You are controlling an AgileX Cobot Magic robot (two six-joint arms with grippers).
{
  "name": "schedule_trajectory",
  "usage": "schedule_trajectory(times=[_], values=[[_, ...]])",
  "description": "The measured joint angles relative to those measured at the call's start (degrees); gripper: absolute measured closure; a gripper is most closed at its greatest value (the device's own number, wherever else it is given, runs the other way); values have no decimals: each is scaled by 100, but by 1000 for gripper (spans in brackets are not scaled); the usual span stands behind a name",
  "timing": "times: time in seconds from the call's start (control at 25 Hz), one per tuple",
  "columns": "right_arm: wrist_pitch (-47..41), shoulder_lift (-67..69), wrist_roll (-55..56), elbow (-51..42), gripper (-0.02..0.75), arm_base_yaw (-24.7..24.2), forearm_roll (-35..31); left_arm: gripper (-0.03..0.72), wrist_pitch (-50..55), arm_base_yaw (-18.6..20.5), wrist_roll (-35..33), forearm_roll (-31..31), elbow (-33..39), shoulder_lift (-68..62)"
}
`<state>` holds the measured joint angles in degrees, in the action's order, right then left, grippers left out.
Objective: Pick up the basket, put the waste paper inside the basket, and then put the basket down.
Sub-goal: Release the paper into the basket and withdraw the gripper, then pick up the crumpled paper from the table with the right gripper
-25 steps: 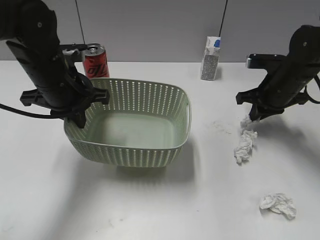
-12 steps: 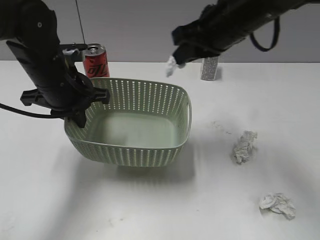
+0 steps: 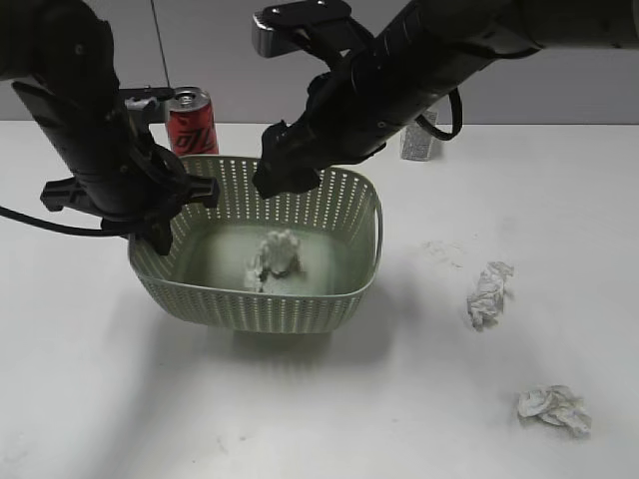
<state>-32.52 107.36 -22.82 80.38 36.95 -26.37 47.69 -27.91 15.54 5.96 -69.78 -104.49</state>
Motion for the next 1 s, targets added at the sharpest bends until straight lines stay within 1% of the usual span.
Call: schedule_trajectory(times=[0.12, 0.2, 0.28, 0.36, 0.44, 0.56, 0.64, 0.76, 0.88, 1.0], values=[[-11, -21, 147, 17, 116, -18, 349, 682, 0, 0, 0, 0, 0, 0], [-109, -106, 585, 46, 115, -72, 964, 682, 0, 0, 0, 0, 0, 0], [-430, -235, 1171, 129, 115, -187, 1578, 681, 6, 0, 0, 0, 0, 0], [-842, -369, 1574, 152, 115, -461, 1925, 681, 6, 0, 0, 0, 0, 0], [-1282, -407, 1789, 101, 115, -816, 2019, 681, 6, 0, 0, 0, 0, 0], [-1415, -411, 2038, -334, 125, -1376, 2059, 681, 6, 0, 0, 0, 0, 0], [-1203, -411, 2282, -786, 134, -1707, 2090, 681, 6, 0, 0, 0, 0, 0], [-435, -411, 2790, -1581, 143, -1965, 2108, 681, 0, 0, 0, 0, 0, 0], [551, -390, 3381, -2236, 146, -2032, 2141, 679, -5, 0, 0, 0, 0, 0], [1166, -251, 3685, -2558, 147, -2038, 2146, 680, -12, 0, 0, 0, 0, 0]])
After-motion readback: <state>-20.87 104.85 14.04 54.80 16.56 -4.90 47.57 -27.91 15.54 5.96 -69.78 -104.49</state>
